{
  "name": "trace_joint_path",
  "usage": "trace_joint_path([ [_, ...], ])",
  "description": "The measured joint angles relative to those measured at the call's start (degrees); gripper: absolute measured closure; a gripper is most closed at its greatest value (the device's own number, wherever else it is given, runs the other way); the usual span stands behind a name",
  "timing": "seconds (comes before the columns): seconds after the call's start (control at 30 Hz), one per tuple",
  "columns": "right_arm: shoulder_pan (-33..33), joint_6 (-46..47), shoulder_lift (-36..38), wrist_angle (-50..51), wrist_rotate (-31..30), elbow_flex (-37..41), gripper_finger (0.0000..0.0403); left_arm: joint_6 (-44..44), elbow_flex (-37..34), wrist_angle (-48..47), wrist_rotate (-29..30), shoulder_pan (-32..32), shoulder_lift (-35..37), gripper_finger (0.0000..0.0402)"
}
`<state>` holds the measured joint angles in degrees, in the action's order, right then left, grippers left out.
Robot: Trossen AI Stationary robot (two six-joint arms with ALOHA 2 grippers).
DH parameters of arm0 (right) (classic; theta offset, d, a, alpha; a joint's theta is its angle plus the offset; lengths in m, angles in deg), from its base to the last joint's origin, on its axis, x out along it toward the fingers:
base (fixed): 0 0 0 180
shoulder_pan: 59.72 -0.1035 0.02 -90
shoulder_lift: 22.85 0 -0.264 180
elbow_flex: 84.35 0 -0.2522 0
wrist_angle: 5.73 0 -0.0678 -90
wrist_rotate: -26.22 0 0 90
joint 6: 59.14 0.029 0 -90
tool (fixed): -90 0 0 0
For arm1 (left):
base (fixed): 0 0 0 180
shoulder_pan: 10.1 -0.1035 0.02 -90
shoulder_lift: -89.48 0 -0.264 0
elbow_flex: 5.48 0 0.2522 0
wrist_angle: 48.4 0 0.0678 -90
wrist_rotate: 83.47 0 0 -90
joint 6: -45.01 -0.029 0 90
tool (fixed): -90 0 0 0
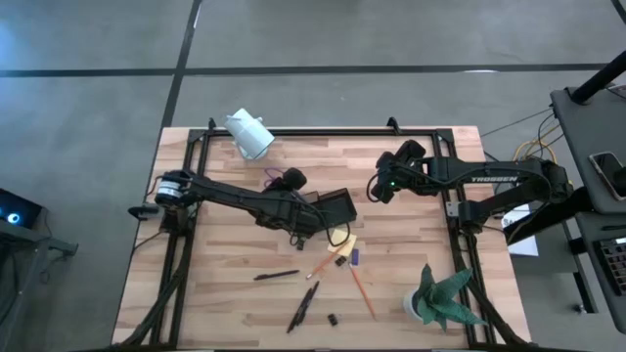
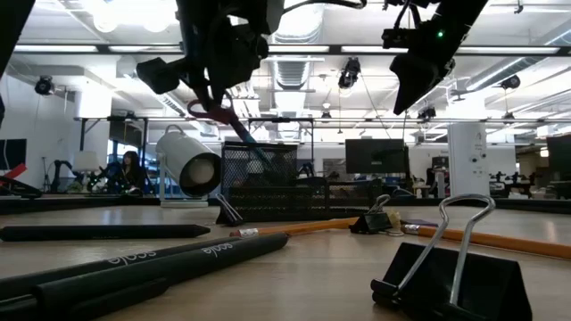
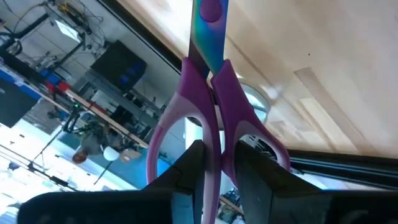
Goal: Pick and place office supplies into organizer
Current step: Put the purple scissors into the black desk organizer
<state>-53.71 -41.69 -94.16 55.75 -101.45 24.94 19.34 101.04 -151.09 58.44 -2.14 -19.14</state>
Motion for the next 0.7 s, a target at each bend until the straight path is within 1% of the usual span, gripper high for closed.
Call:
trace_joint_path([
  [0.07,0.0,-0.8,0.0,0.0,0.0,0.0,0.0181,-0.9,0.1,0.5,-0.3,0.3,0.0,0.0348],
  [0.23,0.0,-1.2,0.0,0.0,0.0,0.0,0.0181,-3.2,0.1,2.8,-3.4,0.6,0.1,0.0345],
  [0.43,0.0,-1.8,0.0,0.1,0.0,0.5,0.0181,-3.4,1.4,4.7,-4.2,1.6,0.1,0.0328],
  [0.7,0.0,-1.8,0.0,0.2,0.0,2.4,0.0181,-5.1,1.6,5.0,-4.6,3.1,0.1,0.0323],
])
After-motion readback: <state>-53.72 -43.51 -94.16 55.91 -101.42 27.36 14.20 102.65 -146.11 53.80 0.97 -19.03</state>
